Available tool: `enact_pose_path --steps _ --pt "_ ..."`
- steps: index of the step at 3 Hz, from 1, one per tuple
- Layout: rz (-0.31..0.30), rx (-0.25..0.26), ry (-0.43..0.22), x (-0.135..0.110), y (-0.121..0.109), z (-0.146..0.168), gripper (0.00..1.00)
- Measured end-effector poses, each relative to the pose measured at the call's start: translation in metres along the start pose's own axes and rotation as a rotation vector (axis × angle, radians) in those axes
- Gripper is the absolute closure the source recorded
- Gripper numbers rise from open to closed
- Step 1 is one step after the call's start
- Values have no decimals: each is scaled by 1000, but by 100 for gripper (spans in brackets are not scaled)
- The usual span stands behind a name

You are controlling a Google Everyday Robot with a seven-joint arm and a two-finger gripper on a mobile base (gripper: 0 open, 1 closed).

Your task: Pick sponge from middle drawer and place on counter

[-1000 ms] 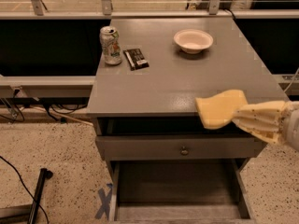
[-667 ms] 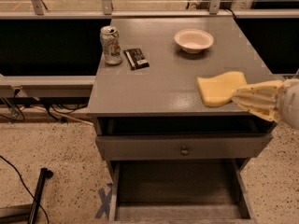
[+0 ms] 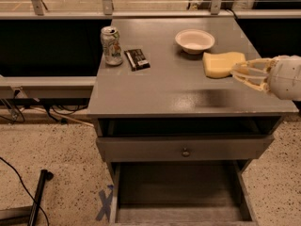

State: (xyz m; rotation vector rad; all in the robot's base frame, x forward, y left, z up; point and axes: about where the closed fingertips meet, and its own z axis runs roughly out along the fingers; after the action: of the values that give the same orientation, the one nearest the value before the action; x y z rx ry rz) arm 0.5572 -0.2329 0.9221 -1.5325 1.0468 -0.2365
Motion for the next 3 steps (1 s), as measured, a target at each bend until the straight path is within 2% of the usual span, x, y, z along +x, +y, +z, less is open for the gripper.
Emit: enact_pose_path --steps 1,2,3 --pt "77 -1 57 39 -1 16 100" --pt "139 -26 99 64 8 22 85" --pt "142 -29 96 63 8 24 62"
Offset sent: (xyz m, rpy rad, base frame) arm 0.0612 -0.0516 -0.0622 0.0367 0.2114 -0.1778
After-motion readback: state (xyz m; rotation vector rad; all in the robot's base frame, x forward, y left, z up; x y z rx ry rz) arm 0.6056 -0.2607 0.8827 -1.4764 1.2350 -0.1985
